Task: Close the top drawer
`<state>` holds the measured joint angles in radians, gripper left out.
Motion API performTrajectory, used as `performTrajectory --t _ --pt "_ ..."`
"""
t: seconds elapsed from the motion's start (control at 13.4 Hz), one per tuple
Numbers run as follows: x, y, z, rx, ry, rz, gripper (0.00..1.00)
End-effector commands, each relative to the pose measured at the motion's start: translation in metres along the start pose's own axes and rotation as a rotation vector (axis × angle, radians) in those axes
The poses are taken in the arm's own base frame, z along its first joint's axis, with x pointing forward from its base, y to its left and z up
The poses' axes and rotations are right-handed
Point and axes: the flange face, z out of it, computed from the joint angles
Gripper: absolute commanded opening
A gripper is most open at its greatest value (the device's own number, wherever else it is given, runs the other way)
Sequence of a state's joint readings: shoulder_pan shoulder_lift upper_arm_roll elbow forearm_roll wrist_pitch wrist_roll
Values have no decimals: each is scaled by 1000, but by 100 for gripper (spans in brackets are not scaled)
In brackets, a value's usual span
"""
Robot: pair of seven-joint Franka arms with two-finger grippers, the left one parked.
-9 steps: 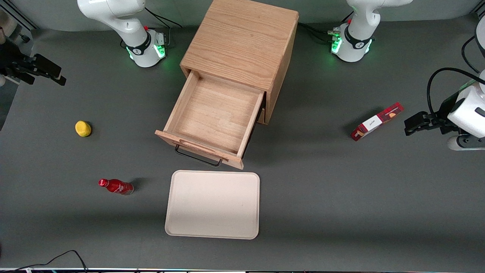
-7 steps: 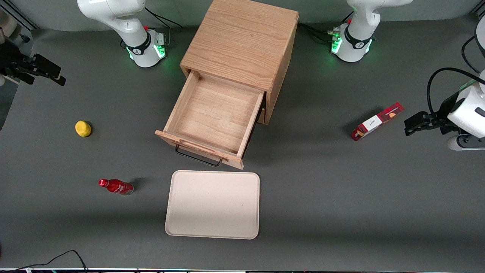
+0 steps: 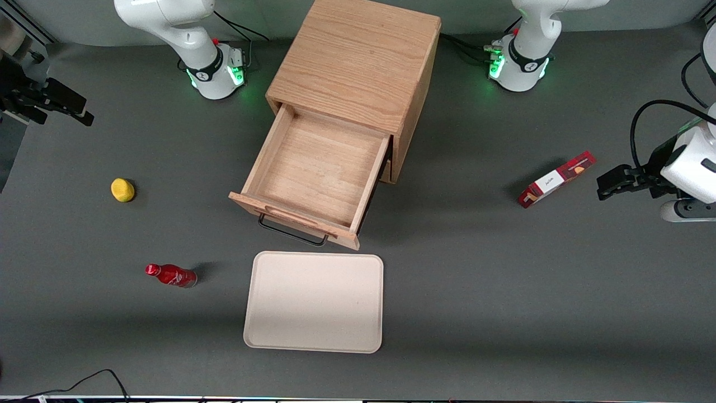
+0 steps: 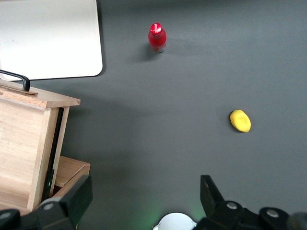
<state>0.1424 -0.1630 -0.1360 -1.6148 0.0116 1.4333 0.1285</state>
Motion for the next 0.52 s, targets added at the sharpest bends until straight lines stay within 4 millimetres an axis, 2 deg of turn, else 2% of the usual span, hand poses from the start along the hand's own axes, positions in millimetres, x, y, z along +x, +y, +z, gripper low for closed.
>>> performTrajectory --t 0.0,0.15,0.3,0.45 --pt "1 6 -10 6 3 19 100" --pt "6 1 -25 14 37 13 100" --pt "7 -5 -24 15 34 1 100" --pt "21 -16 -21 8 29 -23 100"
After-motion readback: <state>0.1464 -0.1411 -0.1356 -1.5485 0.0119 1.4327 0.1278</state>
